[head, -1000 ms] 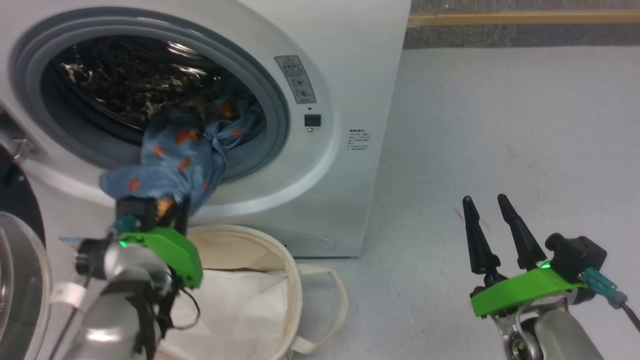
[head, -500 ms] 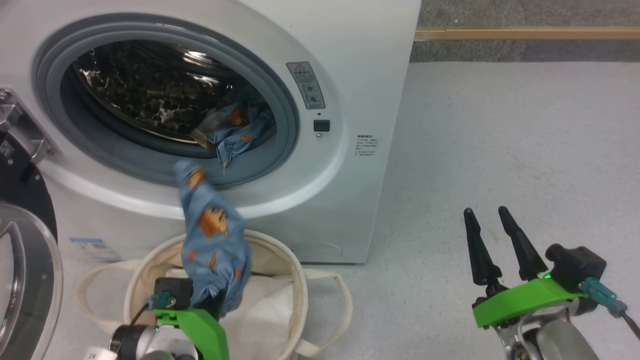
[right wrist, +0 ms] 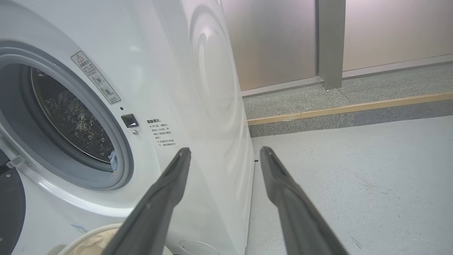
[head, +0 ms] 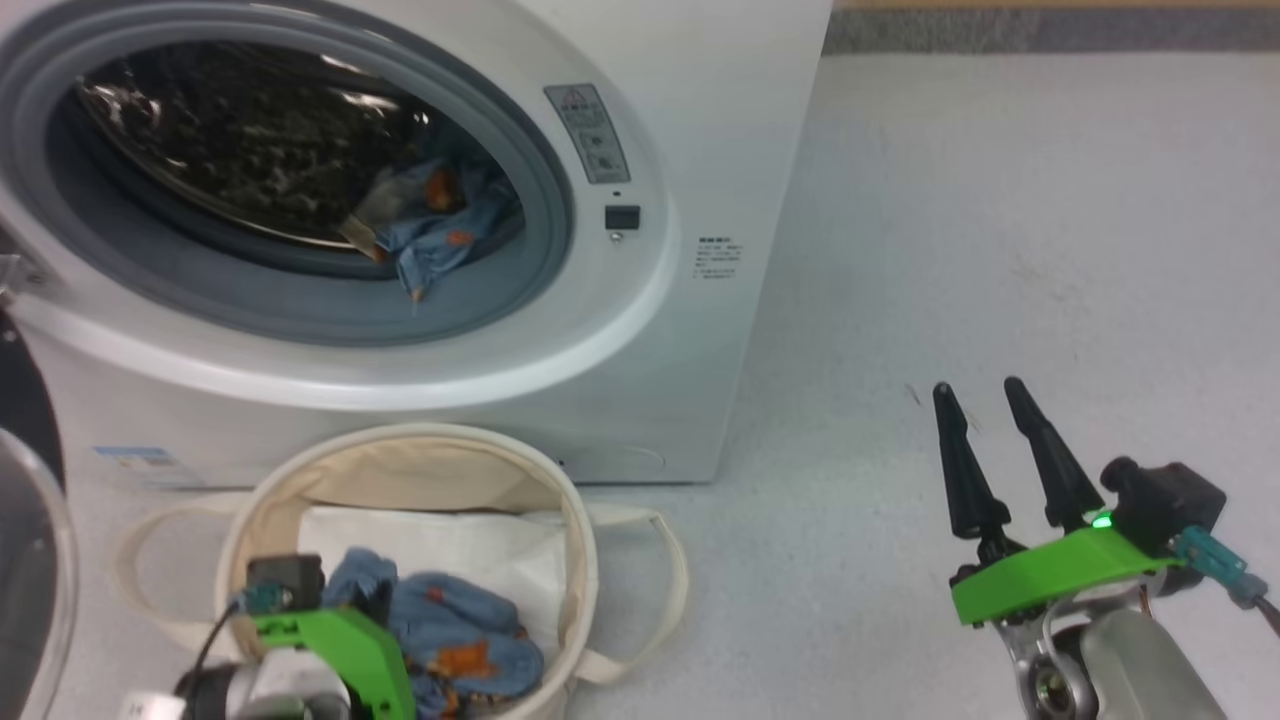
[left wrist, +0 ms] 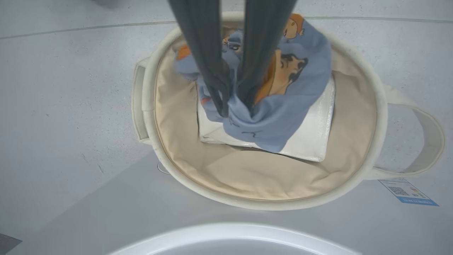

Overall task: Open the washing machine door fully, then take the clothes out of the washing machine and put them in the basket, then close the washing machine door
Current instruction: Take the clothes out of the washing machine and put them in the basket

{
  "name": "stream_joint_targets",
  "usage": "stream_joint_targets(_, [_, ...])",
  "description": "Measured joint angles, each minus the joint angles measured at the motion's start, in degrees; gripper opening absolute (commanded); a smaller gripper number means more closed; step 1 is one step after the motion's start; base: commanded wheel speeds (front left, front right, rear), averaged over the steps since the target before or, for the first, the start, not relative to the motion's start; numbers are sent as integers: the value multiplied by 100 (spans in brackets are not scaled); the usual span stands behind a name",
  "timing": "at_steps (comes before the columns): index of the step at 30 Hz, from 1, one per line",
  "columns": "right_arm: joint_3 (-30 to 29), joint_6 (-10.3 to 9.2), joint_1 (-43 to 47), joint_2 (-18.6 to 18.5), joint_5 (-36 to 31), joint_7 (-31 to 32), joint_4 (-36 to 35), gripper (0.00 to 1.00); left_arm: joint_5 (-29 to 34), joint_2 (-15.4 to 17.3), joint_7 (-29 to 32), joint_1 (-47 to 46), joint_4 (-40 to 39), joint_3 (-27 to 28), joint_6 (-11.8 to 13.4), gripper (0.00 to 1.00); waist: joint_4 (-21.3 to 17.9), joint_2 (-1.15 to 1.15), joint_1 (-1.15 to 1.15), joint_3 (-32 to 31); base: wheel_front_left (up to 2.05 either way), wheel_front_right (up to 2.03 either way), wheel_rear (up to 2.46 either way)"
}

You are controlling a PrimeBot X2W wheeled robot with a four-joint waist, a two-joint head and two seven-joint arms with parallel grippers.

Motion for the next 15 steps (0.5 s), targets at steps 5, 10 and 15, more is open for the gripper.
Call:
stream_joint_targets(5, [-21, 0, -86, -8, -1, 0, -52, 100, -20, -118, -348, -560, 568, 9, -109, 0, -121, 0, 0, 237, 0, 0, 0])
stream_joint_targets(10, [-57, 0, -172, -10, -36, 0, -149, 100, -18, -145, -661, -998, 976, -1, -204, 0, -247, 0, 0, 481, 0, 0, 0])
stream_joint_targets(15, [-56, 0, -267, -8, -35, 0, -240, 100, -22, -151, -670, -1311, 1404, 9, -250, 0, -349, 0, 0, 668, 0, 0, 0])
